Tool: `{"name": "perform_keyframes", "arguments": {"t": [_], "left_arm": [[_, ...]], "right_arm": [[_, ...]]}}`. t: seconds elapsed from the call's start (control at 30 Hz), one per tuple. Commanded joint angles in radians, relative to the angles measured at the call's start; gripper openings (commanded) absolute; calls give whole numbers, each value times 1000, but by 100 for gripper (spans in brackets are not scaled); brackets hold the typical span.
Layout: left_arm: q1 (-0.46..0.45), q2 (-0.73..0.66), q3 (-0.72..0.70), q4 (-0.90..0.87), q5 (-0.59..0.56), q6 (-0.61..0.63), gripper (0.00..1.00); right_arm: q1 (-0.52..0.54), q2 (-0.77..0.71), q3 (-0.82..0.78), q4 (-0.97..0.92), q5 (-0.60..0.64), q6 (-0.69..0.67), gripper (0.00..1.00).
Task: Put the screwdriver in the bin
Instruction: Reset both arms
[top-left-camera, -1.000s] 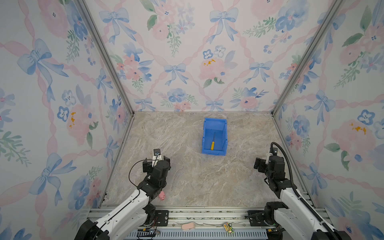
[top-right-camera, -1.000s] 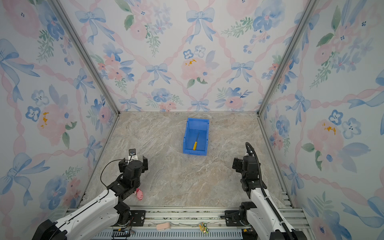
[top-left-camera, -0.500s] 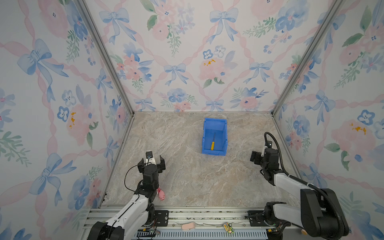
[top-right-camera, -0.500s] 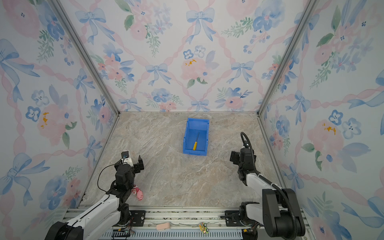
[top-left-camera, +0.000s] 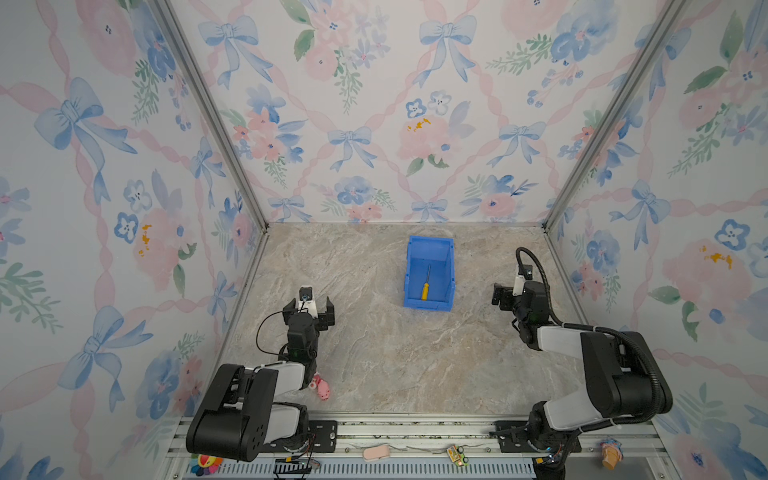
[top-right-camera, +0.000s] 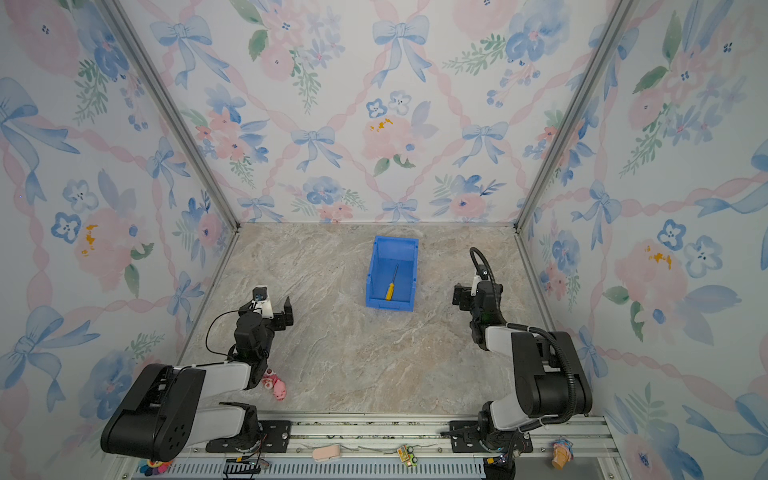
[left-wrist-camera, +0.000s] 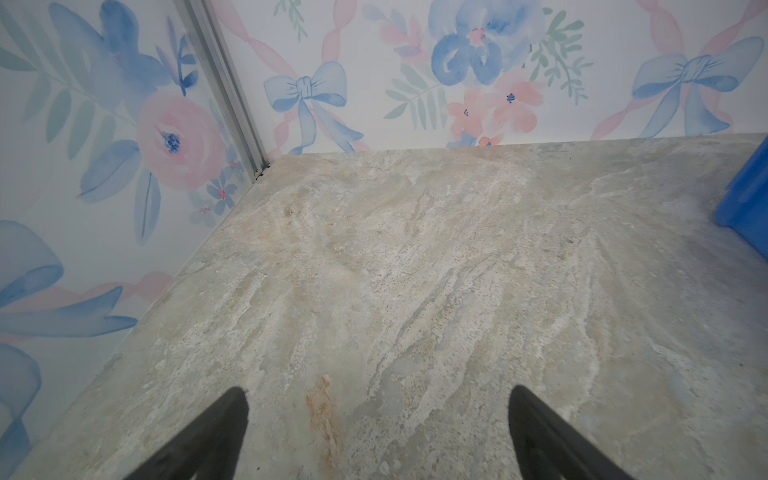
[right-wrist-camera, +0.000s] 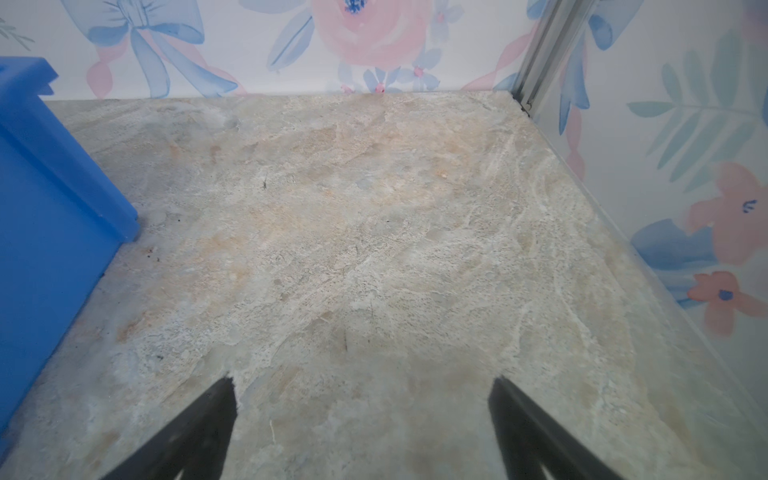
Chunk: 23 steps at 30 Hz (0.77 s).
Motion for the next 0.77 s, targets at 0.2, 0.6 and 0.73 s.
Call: {"name": "perform_keyframes", "arguments": {"t": [0.2, 0.6, 0.73], "left_arm": [[38, 235, 50, 254, 48, 20, 98], [46, 229, 62, 218, 42, 4, 98], [77, 226, 72, 194, 113, -8, 98]], "right_arm": [[16, 31, -58, 177, -16, -34, 97], [9, 30, -58, 179, -29, -29, 97], [10, 30, -61, 180, -29, -29, 97]]}}
